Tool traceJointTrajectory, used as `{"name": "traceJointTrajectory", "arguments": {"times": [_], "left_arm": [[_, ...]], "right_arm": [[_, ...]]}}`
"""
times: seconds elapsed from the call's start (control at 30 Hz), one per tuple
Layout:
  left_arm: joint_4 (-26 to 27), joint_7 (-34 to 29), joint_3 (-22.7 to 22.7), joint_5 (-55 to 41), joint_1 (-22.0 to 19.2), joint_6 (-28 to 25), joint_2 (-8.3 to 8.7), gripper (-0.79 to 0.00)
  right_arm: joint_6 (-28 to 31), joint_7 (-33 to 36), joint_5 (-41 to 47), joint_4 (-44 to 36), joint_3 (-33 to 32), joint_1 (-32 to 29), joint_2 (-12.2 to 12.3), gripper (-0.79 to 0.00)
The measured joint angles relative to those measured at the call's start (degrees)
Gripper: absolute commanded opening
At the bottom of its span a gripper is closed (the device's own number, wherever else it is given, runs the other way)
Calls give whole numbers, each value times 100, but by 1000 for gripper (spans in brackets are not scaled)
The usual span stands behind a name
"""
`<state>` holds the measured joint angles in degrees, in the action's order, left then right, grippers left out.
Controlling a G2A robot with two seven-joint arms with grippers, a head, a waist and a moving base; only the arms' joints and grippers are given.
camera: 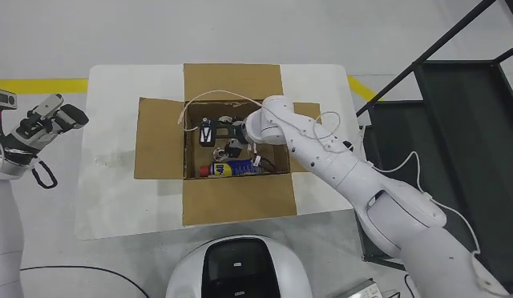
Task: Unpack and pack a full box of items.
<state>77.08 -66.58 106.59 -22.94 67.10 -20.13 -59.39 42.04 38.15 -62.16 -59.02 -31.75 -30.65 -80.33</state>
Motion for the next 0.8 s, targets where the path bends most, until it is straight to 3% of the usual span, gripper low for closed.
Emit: {"name": "traceJointTrajectory", "arguments": {"times": [0.03, 0.13, 0.2, 0.3, 0.57, 0.63, 0.8], "left_arm": [[0, 0, 0, 0, 0, 0, 0, 0], [0, 0, 0, 0, 0, 0, 0, 0], [0, 0, 0, 0, 0, 0, 0, 0], [0, 0, 0, 0, 0, 0, 0, 0], [0, 0, 0, 0, 0, 0, 0, 0], [0, 0, 0, 0, 0, 0, 0, 0], [0, 0, 0, 0, 0, 0, 0, 0]], "right_arm": [[-10, -69, -11, 135, 75, 59, -61, -126], [-35, -269, -46, 590, 301, 210, -256, -194], [62, -362, -33, 884, 447, 282, -387, -114], [114, -507, 28, 1268, 580, 382, -561, -219], [111, -738, 65, 2072, 812, 534, -945, -277], [134, -777, 66, 2248, 862, 562, -1037, -342], [172, -843, 75, 2623, 952, 625, -1248, -332]]}}
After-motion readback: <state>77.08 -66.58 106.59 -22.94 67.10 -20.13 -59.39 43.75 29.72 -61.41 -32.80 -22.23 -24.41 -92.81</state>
